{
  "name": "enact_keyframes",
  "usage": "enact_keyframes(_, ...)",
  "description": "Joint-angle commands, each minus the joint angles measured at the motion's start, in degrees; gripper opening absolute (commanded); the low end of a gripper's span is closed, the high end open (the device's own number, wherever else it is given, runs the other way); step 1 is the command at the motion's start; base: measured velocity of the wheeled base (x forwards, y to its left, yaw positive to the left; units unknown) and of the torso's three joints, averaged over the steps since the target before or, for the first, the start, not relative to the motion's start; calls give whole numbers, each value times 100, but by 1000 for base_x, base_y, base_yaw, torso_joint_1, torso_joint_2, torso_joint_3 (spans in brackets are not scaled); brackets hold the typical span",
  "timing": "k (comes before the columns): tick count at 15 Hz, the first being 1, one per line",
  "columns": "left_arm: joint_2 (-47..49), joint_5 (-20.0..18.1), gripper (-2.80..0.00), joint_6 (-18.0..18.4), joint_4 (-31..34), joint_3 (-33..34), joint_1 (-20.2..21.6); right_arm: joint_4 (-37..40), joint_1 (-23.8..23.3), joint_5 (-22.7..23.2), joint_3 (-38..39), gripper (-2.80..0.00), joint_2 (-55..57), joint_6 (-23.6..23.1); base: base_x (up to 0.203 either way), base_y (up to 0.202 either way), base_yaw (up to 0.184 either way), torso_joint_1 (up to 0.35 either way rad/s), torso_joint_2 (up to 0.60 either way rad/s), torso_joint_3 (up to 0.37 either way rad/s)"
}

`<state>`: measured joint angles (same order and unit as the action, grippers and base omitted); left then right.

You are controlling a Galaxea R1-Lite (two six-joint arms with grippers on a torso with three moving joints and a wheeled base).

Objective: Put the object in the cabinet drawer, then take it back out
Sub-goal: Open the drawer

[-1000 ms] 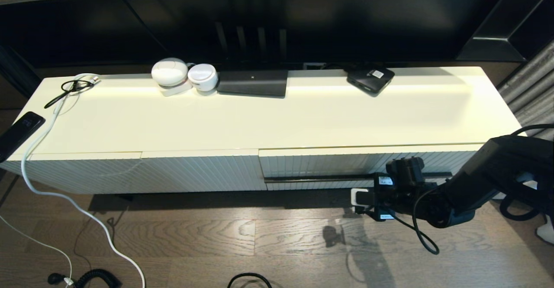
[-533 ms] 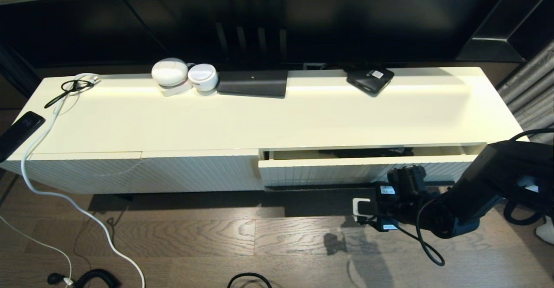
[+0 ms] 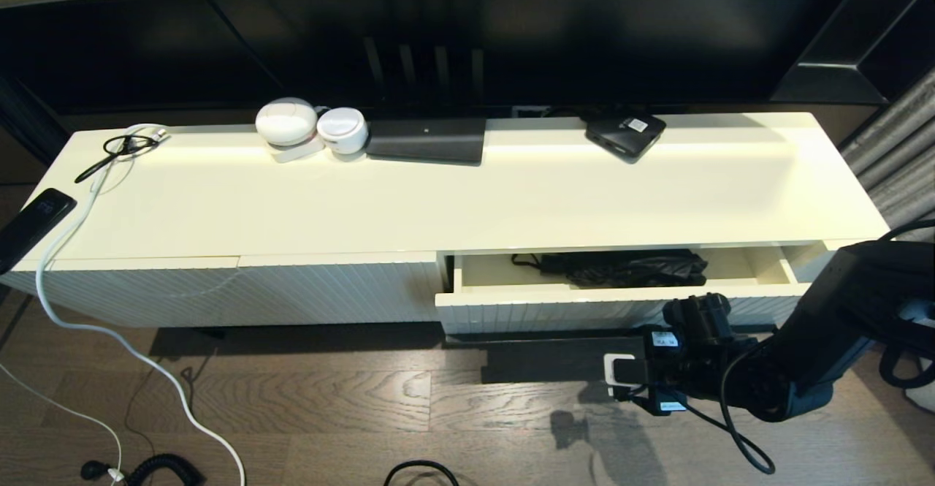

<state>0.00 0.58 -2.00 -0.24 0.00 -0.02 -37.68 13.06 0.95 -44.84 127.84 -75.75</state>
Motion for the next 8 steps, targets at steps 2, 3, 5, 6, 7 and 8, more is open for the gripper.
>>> enact_keyframes(2, 0, 4, -280, -3, -2, 9, 2, -46, 13, 11, 367, 0, -320, -45, 0, 0, 0, 0, 0, 0)
enact_keyframes(3, 0, 4, -280, -3, -2, 9, -2, -55, 13, 10, 421, 0, -360, -45, 0, 0, 0, 0, 0, 0)
enact_keyframes(5, 0, 4, -280, -3, -2, 9, 2, -269, 13, 3, 733, 0, -397, -45, 0, 0, 0, 0, 0, 0)
enact_keyframes(6, 0, 4, -280, -3, -2, 8, 2, -302, 13, 2, 750, 0, -398, -45, 0, 0, 0, 0, 0, 0)
enact_keyframes(7, 0, 4, -280, -3, -2, 9, 2, -414, 13, 2, 938, 0, -398, -45, 0, 0, 0, 0, 0, 0)
enact_keyframes(8, 0, 4, -280, -3, -2, 9, -6, -510, 19, 2, 1081, 0, -412, -45, 0, 0, 0, 0, 0, 0)
